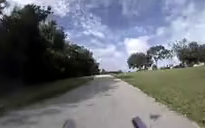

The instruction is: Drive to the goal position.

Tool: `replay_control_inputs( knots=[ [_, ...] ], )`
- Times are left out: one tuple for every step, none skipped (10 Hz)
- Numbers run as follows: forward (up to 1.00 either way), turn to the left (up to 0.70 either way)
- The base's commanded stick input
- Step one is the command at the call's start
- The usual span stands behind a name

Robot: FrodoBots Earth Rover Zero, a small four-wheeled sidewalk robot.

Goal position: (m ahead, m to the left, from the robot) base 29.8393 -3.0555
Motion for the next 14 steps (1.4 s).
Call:
replay_control_inputs(
  knots=[
    [0.69, 0.03],
    [0.69, 0.03],
    [0.69, 0.03],
    [0.69, 0.03],
    [0.69, 0.03],
    [0.69, 0.03],
    [0.69, 0.03],
    [0.69, 0.03],
    [0.69, 0.03],
    [0.69, 0.03],
    [0.69, 0.03],
    [0.69, 0.03],
    [0.69, 0.03],
    [0.69, 0.03]
  ],
)
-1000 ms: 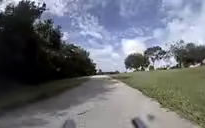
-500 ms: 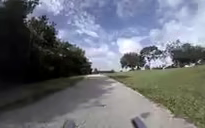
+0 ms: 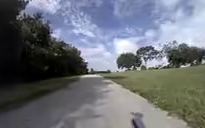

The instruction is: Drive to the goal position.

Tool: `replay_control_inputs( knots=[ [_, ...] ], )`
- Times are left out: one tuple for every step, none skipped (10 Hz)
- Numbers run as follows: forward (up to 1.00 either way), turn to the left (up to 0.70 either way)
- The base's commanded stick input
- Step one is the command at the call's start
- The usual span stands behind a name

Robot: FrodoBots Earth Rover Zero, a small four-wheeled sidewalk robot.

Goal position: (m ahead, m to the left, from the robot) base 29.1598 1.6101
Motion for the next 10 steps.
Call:
replay_control_inputs(
  knots=[
    [0.69, 0.03],
    [0.69, 0.03],
    [0.69, 0.03],
    [0.69, 0.03],
    [0.69, 0.03],
    [0.69, 0.03],
    [0.69, 0.03],
    [0.69, 0.03],
    [0.69, 0.03],
    [0.69, 0.03]
  ],
)
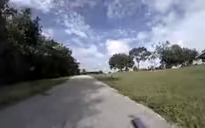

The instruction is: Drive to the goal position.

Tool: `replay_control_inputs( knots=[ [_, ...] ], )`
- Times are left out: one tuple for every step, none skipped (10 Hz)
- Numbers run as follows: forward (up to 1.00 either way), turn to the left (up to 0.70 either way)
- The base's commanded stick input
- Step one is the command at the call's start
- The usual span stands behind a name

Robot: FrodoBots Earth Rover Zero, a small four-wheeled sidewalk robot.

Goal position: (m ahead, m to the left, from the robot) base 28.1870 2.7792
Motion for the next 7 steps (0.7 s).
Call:
replay_control_inputs(
  knots=[
    [0.69, 0.03],
    [0.69, 0.03],
    [0.69, 0.05],
    [0.69, 0.16],
    [0.69, 0.34],
    [0.69, 0.34],
    [0.69, 0.34]
  ],
)
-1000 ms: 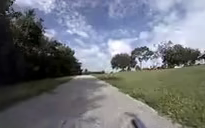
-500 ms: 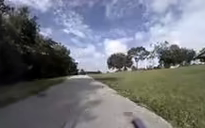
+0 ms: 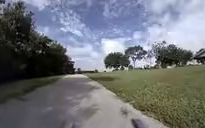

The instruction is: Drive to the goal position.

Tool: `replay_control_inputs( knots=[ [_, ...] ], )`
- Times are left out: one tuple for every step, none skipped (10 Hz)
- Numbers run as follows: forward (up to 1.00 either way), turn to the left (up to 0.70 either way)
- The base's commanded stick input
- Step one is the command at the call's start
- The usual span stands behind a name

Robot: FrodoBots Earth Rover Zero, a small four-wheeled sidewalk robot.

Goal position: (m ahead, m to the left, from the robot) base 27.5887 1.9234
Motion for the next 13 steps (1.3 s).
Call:
replay_control_inputs(
  knots=[
    [0.69, 0.34],
    [0.69, 0.34],
    [0.69, 0.34],
    [0.69, 0.34],
    [0.69, 0.34],
    [0.69, 0.22],
    [0.69, 0.09],
    [0.69, 0.03],
    [0.69, 0.03],
    [0.69, 0.03],
    [0.69, 0.03],
    [0.69, 0.03],
    [0.69, 0.03]
  ],
)
